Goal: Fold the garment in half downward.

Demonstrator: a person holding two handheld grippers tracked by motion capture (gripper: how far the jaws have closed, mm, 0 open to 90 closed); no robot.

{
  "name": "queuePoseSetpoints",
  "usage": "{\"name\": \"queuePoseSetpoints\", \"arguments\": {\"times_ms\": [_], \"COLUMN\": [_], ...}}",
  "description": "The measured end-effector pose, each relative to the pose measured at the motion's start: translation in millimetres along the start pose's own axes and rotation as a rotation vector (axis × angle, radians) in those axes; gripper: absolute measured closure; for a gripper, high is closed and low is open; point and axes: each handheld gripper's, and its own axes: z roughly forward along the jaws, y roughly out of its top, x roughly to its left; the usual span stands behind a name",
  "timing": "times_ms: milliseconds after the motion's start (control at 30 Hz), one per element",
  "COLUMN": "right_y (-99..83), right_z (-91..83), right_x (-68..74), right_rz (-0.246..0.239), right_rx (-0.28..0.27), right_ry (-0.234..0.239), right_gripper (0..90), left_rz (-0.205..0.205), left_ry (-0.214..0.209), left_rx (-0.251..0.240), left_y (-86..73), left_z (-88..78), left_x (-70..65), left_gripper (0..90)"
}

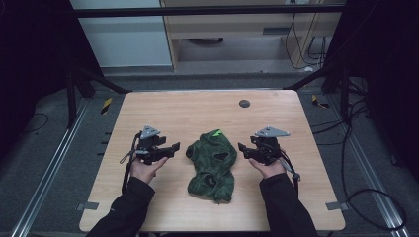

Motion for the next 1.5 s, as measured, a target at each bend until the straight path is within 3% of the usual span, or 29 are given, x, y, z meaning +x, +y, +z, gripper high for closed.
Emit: {"name": "queuePoseSetpoints", "arguments": {"times_ms": [533, 733, 1067, 1500], "right_y": [6.9, 5.5, 1.6, -3.5], "right_z": [27.8, 36.8, 50.2, 63.1], "right_x": [0.9, -0.6, -2.0, -2.7], "right_rz": [0.006, 0.014, 0.012, 0.013], "right_rx": [0.024, 0.041, 0.074, 0.110], "right_ry": [0.010, 0.011, 0.006, 0.013], "right_gripper": [47.5, 48.9, 50.8, 53.6], "left_rz": [0.013, 0.008, 0.007, 0.028], "left_ry": [-0.002, 0.006, 0.005, -0.009], "left_rx": [0.036, 0.049, 0.069, 0.109], "left_y": [7.7, 5.7, 1.5, 7.9], "left_z": [38.0, 49.8, 63.7, 82.6], "left_x": [-7.8, -4.3, -0.7, -9.7], "left_gripper": [38.5, 40.8, 42.6, 43.5]}}
